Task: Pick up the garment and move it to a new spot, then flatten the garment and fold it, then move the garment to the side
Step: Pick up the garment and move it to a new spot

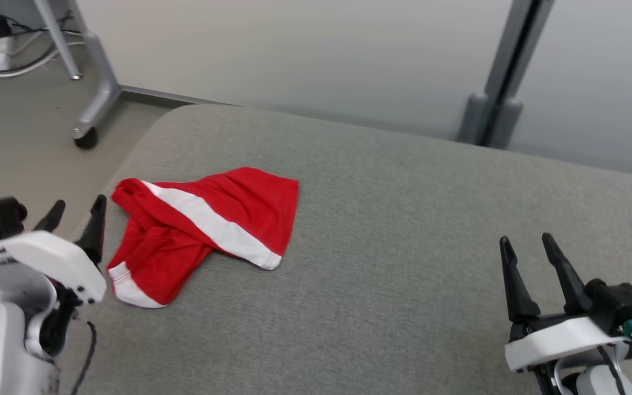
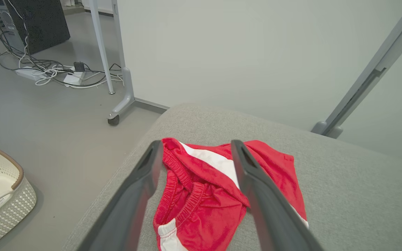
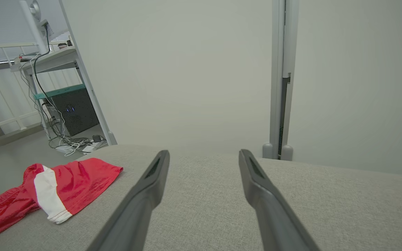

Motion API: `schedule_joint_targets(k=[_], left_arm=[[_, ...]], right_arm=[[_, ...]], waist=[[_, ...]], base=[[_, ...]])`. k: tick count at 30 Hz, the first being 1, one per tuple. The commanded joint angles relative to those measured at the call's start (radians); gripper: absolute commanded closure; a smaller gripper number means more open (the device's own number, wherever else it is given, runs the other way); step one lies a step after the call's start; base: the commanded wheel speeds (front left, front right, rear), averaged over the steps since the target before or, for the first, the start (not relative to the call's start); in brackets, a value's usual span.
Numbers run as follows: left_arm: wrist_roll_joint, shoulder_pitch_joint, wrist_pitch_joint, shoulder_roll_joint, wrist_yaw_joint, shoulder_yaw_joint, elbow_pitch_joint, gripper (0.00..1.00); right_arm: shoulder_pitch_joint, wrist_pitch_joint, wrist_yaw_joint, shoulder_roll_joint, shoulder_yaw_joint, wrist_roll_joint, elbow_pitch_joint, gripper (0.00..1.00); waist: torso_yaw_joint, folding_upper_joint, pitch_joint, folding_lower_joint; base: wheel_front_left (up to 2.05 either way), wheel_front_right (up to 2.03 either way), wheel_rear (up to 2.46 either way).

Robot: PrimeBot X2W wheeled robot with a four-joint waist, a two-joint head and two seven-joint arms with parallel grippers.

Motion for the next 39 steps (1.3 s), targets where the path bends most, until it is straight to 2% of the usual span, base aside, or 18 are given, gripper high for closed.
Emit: schedule_joint_targets(k=[1,5,14,24,25,26,27,29,30,39], left_arm=[[-0.017,-0.044,0.022,0.016,-0.005,0.0,0.03,0.0],[-0.097,-0.166,0.106,0.067,-0.013,-0.018,0.159,0.0],[-0.209,-0.288,0.174,0.132,-0.013,-0.104,0.394,0.0],[-0.332,-0.263,0.224,0.118,-0.013,-0.233,0.597,0.0],[-0.341,-0.262,0.217,0.124,-0.013,-0.242,0.603,0.23],[-0.348,-0.262,0.203,0.129,-0.013,-0.249,0.605,0.64],[-0.356,-0.267,0.188,0.135,-0.013,-0.255,0.606,0.9],[-0.363,-0.272,0.173,0.14,-0.013,-0.263,0.606,0.9],[-0.365,-0.277,0.157,0.146,-0.013,-0.272,0.605,1.0],[-0.371,-0.318,0.021,0.215,-0.013,-0.387,0.526,1.0]], right_arm=[[-0.019,-0.005,0.0,-0.011,-0.001,-0.005,-0.005,0.0],[-0.072,-0.005,0.0,-0.021,0.011,-0.01,-0.005,0.0],[-0.152,-0.005,0.0,-0.027,0.023,-0.013,-0.002,0.0],[-0.178,-0.005,0.0,-0.03,0.026,-0.017,0.003,0.0],[-0.176,-0.005,0.0,-0.03,0.024,-0.017,0.003,0.0],[-0.173,-0.005,0.0,-0.03,0.021,-0.018,0.003,0.0],[-0.17,-0.005,0.0,-0.03,0.018,-0.018,0.004,0.0],[-0.168,-0.005,0.0,-0.03,0.017,-0.02,0.006,0.0],[-0.167,-0.005,0.0,-0.029,0.019,-0.02,0.007,0.0],[-0.137,-0.005,0.0,-0.017,0.019,-0.009,0.025,0.0]], waist=[[-0.057,-0.0001,0.058,0.0],[-0.135,-0.0001,0.143,0.0],[-0.239,-0.0001,0.255,0.0],[-0.282,-0.0001,0.286,0.0],[-0.282,-0.0001,0.285,0.0],[-0.28,-0.0001,0.283,0.0],[-0.278,-0.0001,0.281,0.0],[-0.276,-0.0001,0.277,0.0],[-0.273,-0.0001,0.272,0.0],[-0.265,-0.0001,0.166,0.0]], base=[[0.0,0.0,0.0],[0.0,0.0,0.0],[0.0,0.0,0.0],[0.0,0.0,0.0],[0.0,0.0,0.0],[0.0,0.0,0.0],[0.0,0.0,0.0],[0.0,0.0,0.0],[0.0,0.0,0.0],[0.0,0.0,0.0]])
